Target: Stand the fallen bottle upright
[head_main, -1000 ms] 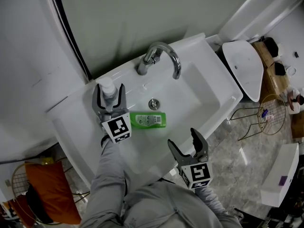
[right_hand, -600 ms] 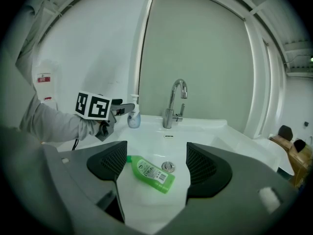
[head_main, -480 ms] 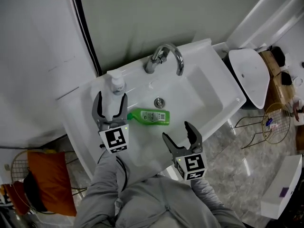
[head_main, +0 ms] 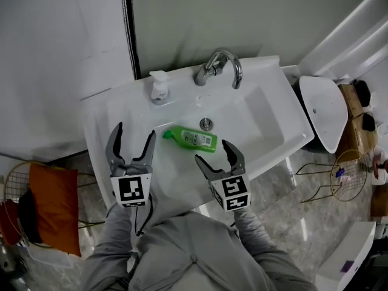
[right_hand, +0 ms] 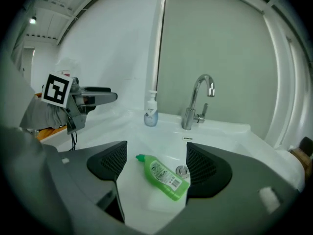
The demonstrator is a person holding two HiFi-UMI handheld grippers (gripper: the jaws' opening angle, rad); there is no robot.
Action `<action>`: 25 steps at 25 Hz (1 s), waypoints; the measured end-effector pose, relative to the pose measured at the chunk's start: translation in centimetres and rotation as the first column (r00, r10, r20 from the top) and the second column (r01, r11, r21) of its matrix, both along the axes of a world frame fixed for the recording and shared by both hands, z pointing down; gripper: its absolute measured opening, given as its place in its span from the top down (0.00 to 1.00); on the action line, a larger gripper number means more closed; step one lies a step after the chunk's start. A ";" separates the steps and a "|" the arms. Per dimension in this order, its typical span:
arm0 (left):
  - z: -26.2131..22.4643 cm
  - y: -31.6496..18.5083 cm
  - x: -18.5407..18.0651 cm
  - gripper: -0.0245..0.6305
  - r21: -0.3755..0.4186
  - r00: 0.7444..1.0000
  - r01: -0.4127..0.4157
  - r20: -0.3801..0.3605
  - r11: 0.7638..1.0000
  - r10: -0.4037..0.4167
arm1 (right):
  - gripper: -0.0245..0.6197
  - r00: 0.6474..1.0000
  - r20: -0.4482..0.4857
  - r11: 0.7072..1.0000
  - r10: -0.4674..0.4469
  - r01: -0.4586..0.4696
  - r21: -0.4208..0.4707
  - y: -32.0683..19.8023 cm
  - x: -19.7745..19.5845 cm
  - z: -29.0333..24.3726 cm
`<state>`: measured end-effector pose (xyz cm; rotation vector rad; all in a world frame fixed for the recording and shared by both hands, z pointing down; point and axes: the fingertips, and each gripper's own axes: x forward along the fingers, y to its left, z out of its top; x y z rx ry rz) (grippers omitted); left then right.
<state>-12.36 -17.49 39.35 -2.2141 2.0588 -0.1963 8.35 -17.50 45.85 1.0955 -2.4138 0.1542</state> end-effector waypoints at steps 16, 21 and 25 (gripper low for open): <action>1.5 12.1 -4.3 0.38 -0.124 0.974 0.196 -0.091 0.973 -0.208 | 0.37 0.848 -0.323 0.901 -0.421 0.350 -0.258 -3.2 -4.5 11.5; 2.0 13.6 -5.2 0.38 -0.149 0.957 0.245 -0.119 0.958 -0.264 | 0.37 0.752 -0.422 0.852 -0.506 0.358 -0.382 -4.6 -4.6 15.3; 2.6 14.0 -5.9 0.38 -0.166 0.946 0.264 -0.149 0.950 -0.289 | 0.37 0.696 -0.481 0.835 -0.533 0.342 -0.431 -5.7 -4.7 18.0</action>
